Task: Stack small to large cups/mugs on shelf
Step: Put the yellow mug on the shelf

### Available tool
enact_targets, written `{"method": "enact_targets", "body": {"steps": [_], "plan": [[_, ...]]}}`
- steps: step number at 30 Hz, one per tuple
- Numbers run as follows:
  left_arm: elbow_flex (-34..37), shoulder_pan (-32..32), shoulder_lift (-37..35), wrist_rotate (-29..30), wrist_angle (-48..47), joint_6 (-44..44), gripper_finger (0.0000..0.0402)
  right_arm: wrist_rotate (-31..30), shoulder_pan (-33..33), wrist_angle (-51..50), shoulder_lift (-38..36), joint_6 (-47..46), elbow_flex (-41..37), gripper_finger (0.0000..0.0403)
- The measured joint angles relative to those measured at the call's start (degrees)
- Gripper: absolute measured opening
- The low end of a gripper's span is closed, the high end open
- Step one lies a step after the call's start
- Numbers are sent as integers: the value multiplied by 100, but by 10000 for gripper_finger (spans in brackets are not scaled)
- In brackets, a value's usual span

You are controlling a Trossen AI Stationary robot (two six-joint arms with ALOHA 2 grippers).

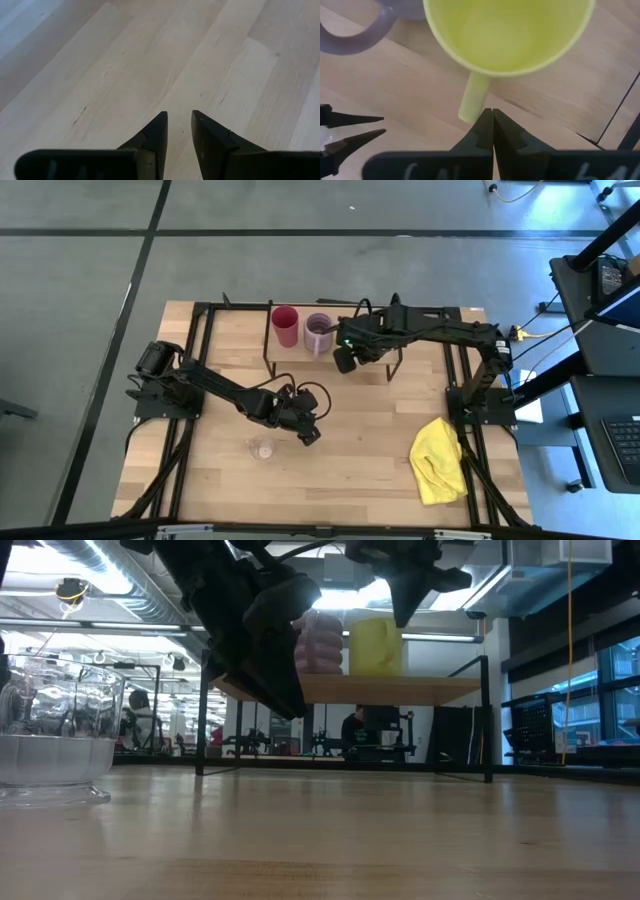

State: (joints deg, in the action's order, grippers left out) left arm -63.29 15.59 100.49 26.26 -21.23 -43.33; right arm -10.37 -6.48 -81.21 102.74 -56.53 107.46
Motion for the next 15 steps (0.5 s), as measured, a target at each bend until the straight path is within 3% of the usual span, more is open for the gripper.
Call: {"method": "enact_targets", "body": {"steps": [15], "plan": [[0,-4,0,2,-20,20,81,96,26,409,0,112,0,0]]}}
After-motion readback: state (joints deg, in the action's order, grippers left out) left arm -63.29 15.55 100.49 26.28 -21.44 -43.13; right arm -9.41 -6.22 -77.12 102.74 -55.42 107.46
